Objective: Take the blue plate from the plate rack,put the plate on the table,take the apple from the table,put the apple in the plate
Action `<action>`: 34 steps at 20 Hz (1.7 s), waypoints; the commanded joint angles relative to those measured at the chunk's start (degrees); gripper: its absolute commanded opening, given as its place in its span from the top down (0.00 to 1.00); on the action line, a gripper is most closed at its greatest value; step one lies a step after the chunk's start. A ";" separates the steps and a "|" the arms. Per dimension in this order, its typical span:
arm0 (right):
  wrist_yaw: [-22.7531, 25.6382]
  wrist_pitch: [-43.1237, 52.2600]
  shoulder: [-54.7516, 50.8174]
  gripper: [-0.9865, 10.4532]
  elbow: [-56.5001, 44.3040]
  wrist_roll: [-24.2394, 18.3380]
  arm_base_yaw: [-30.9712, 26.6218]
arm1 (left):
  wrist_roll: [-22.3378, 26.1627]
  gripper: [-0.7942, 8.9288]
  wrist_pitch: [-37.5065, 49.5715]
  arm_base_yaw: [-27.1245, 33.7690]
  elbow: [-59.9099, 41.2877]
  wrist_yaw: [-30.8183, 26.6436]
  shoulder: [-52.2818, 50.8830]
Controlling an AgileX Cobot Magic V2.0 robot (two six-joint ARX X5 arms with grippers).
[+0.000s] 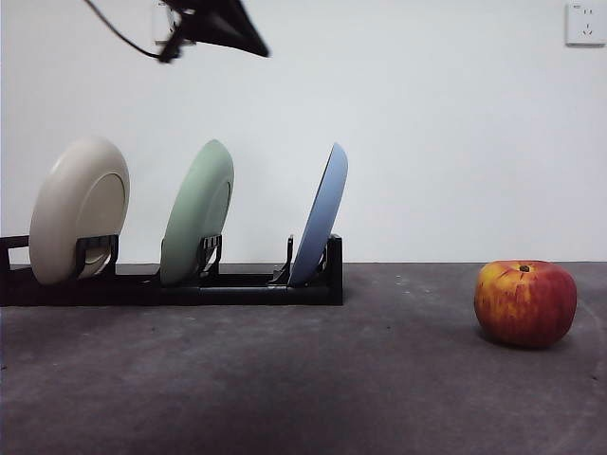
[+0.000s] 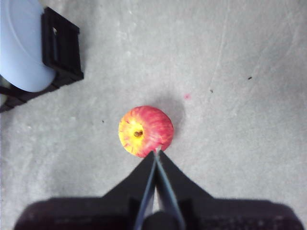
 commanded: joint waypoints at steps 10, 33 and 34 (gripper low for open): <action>-0.13 1.46 1.38 0.91 0.24 -0.22 0.07 | -0.09 0.66 0.11 -8.59 8.17 -10.27 14.43; -0.09 -1.73 1.38 0.91 0.24 -0.17 0.07 | 3.17 0.93 -9.33 -12.90 14.73 -17.84 17.59; -0.09 -1.79 1.38 0.91 0.24 -0.17 0.07 | 3.17 0.93 -11.30 -12.90 17.14 -17.81 17.59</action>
